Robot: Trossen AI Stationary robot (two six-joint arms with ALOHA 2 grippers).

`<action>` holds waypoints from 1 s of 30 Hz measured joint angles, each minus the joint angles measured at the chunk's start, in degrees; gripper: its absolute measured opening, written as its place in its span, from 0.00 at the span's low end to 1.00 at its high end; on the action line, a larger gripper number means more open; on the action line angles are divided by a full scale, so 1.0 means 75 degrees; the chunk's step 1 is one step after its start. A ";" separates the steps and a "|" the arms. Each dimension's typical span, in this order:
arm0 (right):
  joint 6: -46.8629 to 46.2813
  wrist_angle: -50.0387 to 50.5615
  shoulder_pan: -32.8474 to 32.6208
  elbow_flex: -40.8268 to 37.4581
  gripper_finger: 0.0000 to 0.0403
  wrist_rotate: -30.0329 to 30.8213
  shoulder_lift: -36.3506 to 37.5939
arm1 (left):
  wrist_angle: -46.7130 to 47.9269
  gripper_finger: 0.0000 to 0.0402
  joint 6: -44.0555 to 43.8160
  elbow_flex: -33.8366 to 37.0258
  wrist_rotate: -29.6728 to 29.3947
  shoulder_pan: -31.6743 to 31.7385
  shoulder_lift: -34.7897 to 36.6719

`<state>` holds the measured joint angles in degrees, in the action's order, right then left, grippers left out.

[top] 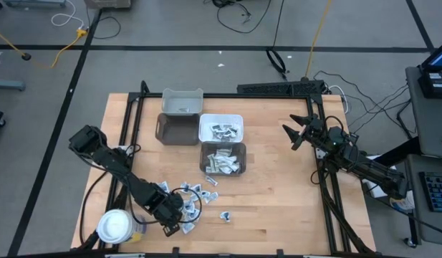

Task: Pick & Place First Aid Supplies
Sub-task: Put the orange ointment pack into the gray bin

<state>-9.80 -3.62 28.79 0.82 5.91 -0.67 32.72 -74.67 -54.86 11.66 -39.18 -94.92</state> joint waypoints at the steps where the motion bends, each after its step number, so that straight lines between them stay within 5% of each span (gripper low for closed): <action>1: 0.0000 0.0003 0.0001 0.0000 0.74 -0.0003 0.0000 | 0.0020 0.02 -0.0119 0.0035 0.0066 0.0028 -0.0001; 15: 0.0000 0.0000 0.0000 -0.0002 0.74 0.0000 0.0000 | -0.0021 0.26 -0.0394 0.0054 0.0202 0.0058 0.0007; 30: 0.0000 0.0001 0.0000 -0.0001 0.74 -0.0003 0.0001 | -0.0591 0.23 0.0149 -0.0130 0.0069 0.0169 -0.0345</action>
<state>-9.80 -3.61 28.78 0.81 5.89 -0.66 28.28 -73.55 -55.83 12.18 -37.91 -97.51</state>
